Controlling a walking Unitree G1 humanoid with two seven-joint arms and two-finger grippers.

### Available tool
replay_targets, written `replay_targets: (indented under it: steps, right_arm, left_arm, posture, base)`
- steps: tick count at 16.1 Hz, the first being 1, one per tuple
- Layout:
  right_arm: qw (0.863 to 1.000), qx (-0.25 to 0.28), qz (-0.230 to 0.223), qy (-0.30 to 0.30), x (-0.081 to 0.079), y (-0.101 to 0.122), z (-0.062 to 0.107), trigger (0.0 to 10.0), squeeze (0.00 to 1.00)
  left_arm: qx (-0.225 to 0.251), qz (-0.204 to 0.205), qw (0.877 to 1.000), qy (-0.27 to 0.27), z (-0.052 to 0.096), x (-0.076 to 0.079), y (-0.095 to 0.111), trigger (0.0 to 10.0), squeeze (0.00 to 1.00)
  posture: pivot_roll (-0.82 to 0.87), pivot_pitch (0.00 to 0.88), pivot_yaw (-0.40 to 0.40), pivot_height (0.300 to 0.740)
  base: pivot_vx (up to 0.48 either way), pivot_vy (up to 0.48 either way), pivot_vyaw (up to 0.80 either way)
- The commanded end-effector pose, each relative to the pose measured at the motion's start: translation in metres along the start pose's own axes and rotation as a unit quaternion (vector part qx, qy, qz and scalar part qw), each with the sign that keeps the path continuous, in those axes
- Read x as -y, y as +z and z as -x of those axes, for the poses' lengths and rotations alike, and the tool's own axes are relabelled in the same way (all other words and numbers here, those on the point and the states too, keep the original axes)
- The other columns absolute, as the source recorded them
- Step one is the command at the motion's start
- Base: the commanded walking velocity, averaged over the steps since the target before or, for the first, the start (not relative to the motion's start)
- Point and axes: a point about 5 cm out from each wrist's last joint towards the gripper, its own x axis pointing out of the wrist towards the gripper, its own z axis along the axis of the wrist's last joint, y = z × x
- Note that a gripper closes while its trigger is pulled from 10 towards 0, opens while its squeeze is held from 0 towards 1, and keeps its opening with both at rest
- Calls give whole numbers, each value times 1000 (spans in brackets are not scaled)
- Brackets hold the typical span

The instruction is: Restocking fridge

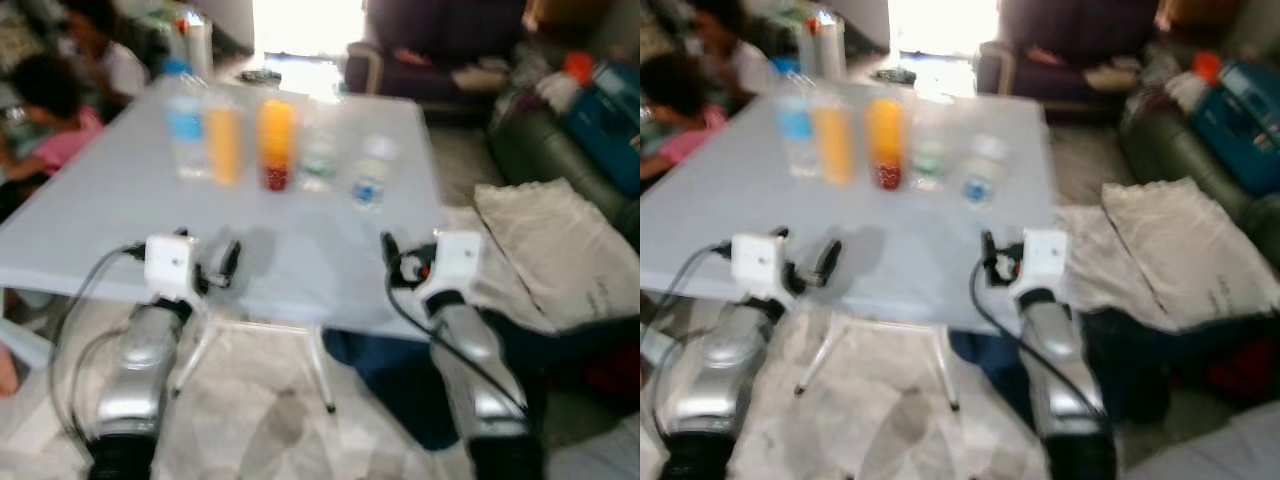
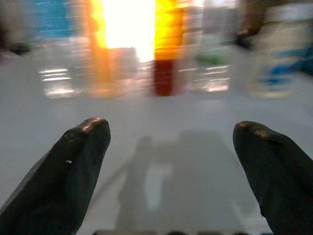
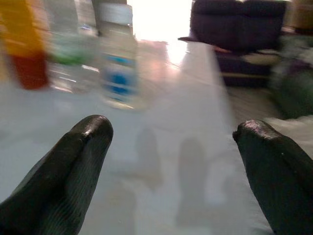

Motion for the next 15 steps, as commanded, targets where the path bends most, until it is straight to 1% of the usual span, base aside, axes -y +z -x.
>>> replay_targets:
  steps: [1, 2, 5, 6, 7, 9, 13, 15]
  right_arm:
    - [1000, 19, -7, 3, -4, 9, -3, 10000, 0]
    - [1000, 23, 5, 5, -4, 10, -2, 10000, 0]
    - [999, 38, 12, 4, -3, 15, -2, 10000, 0]
    - [999, 50, 19, 4, -3, 20, -3, 10000, 0]
    - [998, 55, 14, 8, -4, 22, -4, 10000, 0]
    - [998, 56, 13, 7, -4, 23, -5, 10000, 0]
    - [999, 52, 7, -6, -1, 19, -2, 10000, 0]
    - [998, 56, 13, -6, -1, 21, -2, 10000, 0]
  left_arm:
    - [6, -13, 1000, 9, 1, -10, 5, 10000, 0]
    - [7, -13, 1000, 6, 1, -10, 5, 10000, 0]
    - [10, -13, 1000, 4, 1, -10, 5, 10000, 0]
    - [14, -10, 1000, 2, 2, -9, 5, 10000, 0]
    - [15, -10, 1000, 2, 2, -9, 5, 10000, 0]
    - [16, -6, 1000, 0, 3, -8, 6, 10000, 0]
    - [18, -8, 1000, -10, 1, -9, 6, 10000, 0]
    - [19, -8, 1000, -12, 0, -7, 6, 10000, 0]
  posture:
    - [66, 0, -43, 740]
    - [66, 0, -43, 740]
    - [66, 0, -47, 740]
    - [66, 0, -48, 740]
    - [65, 0, -47, 740]
    - [65, 0, -42, 740]
    - [59, 0, -32, 740]
    - [55, 0, -32, 740]
  base:
    - [0, 0, 0]
    - [0, 0, 0]
    - [0, 0, 0]
    - [0, 0, 788]
    - [262, 0, 781]
    - [334, 0, 434]
    - [480, 0, 0]
    - [480, 0, 0]
